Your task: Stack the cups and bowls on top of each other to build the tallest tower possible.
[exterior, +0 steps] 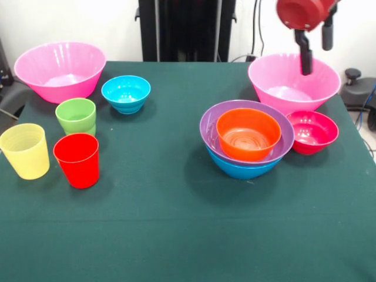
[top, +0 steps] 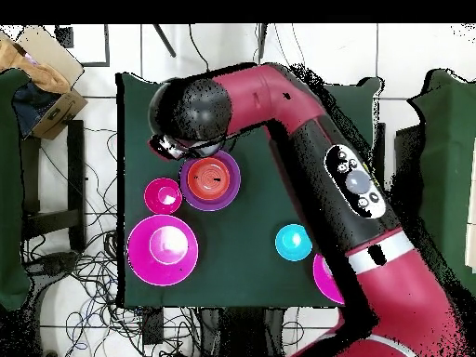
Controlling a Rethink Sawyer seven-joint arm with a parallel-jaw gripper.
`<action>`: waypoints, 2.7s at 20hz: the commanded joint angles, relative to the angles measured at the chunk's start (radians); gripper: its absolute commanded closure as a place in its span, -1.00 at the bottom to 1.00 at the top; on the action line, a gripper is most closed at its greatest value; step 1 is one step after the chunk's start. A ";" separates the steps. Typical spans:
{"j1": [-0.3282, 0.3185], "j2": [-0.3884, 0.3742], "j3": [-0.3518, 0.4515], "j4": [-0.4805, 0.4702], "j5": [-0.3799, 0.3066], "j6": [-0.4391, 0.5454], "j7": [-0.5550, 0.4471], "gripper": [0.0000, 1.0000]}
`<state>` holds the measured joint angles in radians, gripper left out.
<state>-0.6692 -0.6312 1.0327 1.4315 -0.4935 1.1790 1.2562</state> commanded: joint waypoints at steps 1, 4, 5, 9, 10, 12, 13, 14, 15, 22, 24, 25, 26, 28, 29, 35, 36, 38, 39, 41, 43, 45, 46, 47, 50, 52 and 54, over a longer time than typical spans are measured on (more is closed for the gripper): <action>-0.034 0.002 -0.071 0.027 -0.017 0.016 -0.102 -1.00; -0.041 0.001 -0.065 0.041 -0.017 0.005 -0.098 -1.00; -0.042 0.000 -0.064 0.044 -0.018 0.003 -0.097 -1.00; -0.041 0.001 -0.064 0.052 -0.029 -0.009 -0.092 -1.00; -0.043 0.003 -0.063 0.055 -0.030 -0.012 -0.092 -1.00; -0.046 0.009 -0.062 0.052 -0.031 -0.009 -0.102 -1.00; -0.049 0.010 -0.061 0.051 -0.030 -0.007 -0.106 -1.00; -0.053 0.012 -0.058 0.052 -0.029 -0.007 -0.114 -1.00; -0.058 0.013 -0.058 0.053 -0.029 -0.006 -0.120 -1.00; -0.081 0.006 -0.046 0.083 -0.027 -0.018 -0.128 -1.00; -0.084 0.005 -0.044 0.088 -0.028 -0.021 -0.130 -1.00; -0.082 0.005 -0.043 0.084 -0.026 -0.016 -0.132 -1.00; -0.085 0.005 -0.041 0.083 -0.026 -0.011 -0.139 -1.00; -0.104 0.007 -0.034 0.087 -0.028 -0.004 -0.174 -1.00; -0.119 0.013 -0.029 0.086 -0.033 -0.001 -0.205 -1.00; -0.175 0.040 -0.018 0.054 -0.087 0.069 -0.397 -1.00; -0.180 0.046 -0.015 0.042 -0.086 0.089 -0.420 -1.00; -0.187 0.058 -0.011 0.016 -0.084 0.121 -0.457 -1.00; -0.194 0.058 -0.009 0.013 -0.087 0.134 -0.476 -1.00; -0.202 0.062 -0.006 0.002 -0.088 0.147 -0.506 -1.00; -0.206 0.067 -0.005 -0.007 -0.089 0.156 -0.527 -1.00; -0.208 0.071 -0.005 -0.015 -0.091 0.162 -0.550 -1.00; -0.211 0.072 -0.005 -0.019 -0.093 0.165 -0.564 -1.00; -0.210 0.075 -0.005 -0.026 -0.092 0.171 -0.577 -1.00; -0.213 0.086 -0.007 -0.059 -0.087 0.205 -0.625 -1.00; -0.211 0.091 -0.010 -0.076 -0.087 0.220 -0.644 -1.00; -0.210 0.092 -0.012 -0.087 -0.088 0.229 -0.661 -1.00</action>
<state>-0.9016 -0.5934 1.0409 1.4092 -0.5118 1.2846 0.9737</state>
